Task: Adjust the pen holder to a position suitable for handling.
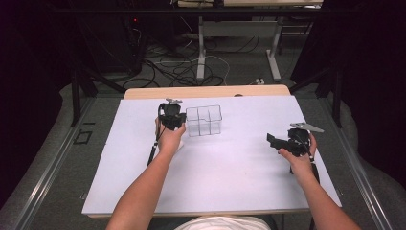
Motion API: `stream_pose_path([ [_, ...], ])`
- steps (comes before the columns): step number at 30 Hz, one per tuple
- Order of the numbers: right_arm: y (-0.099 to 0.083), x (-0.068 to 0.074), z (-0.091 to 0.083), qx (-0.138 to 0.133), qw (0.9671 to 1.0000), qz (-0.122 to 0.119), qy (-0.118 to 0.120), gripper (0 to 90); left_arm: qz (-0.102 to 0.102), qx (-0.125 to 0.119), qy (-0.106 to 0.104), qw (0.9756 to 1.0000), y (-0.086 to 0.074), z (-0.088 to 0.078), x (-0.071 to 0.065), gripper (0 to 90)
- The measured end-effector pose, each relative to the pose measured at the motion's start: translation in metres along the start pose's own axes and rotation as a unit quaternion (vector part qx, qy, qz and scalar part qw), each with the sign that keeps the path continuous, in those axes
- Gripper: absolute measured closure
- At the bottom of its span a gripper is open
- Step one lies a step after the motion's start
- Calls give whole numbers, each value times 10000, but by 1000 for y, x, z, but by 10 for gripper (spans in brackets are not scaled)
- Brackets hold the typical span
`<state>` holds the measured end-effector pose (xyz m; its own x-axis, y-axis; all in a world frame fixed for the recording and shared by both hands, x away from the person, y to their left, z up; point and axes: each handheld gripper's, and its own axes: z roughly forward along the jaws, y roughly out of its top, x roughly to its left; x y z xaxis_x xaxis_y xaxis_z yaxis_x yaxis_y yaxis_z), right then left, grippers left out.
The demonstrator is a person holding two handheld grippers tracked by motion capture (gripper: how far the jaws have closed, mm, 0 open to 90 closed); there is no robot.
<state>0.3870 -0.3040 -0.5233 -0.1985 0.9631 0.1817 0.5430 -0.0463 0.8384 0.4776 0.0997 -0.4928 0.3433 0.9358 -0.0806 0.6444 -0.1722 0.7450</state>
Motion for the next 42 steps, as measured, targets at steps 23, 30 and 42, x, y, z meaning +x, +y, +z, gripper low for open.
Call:
stream_pose_path([
  [23,0,0,-1,-4,9999,87,78,76,-114,-27,-220,9997,15,19,-5,900],
  [30,1,0,-2,0,9999,84,71,76,48,-4,-106,9999,12,9,-5,874],
  [42,0,1,-2,-10,10000,28,40,76,-211,-238,-252,9992,2,-18,16,776],
])
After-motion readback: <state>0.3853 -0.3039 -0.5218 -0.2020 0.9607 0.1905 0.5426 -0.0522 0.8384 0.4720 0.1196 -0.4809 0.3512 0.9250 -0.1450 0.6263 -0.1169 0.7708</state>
